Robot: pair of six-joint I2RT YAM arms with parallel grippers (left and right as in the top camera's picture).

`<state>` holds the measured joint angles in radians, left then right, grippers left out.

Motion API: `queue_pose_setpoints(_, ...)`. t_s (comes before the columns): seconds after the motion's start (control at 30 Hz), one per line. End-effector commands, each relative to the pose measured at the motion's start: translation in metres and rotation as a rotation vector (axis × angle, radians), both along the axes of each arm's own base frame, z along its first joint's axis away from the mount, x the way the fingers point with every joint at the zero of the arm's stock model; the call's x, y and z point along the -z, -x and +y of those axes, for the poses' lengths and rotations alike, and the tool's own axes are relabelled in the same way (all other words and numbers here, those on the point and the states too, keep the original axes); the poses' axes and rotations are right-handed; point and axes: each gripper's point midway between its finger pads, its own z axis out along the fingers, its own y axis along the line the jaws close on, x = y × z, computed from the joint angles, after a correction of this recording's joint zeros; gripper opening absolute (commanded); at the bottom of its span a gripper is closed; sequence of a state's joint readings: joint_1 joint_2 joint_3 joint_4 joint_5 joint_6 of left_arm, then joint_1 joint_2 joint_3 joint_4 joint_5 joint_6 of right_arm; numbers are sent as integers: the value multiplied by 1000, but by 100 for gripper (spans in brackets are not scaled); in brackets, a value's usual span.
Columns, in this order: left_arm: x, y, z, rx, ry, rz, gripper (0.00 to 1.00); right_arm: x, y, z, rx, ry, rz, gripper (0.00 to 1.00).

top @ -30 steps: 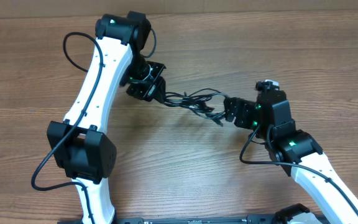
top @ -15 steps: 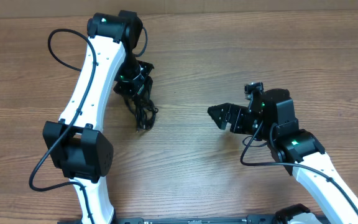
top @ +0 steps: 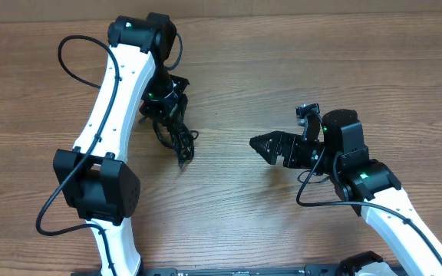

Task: Untangle cables
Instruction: 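Open the right gripper and lower the coil to the table with the left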

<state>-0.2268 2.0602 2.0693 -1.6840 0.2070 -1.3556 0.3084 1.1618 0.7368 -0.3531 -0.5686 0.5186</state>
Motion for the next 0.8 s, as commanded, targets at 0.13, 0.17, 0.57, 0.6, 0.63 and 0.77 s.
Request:
queue_pose_setpoints(0.13, -13, -12, 53, 248, -268, -121, 99, -6, -2, 2, -20, 1, -31, 97)
queue_pose_setpoints(0.17, -13, -13, 55, 306, -275, -125, 100, -6, -2, 2, -23, 3, -35, 97)
queue_pose_setpoints(0.57, -13, -22, 83, 409, -442, -128, 99, -6, -2, 1, -35, 13, -50, 98)
queue_pose_setpoints(0.6, -10, -20, 83, 382, -441, -119, 100, -6, -2, 1, -35, 13, -50, 98)
queue_pose_setpoints(0.63, -7, -17, 82, 357, -437, -108, 99, -6, -2, 1, -35, 13, -50, 98)
queue_pose_setpoints(0.77, 10, -12, 73, 296, -385, -80, 99, -5, -2, 1, -31, 19, -54, 98)
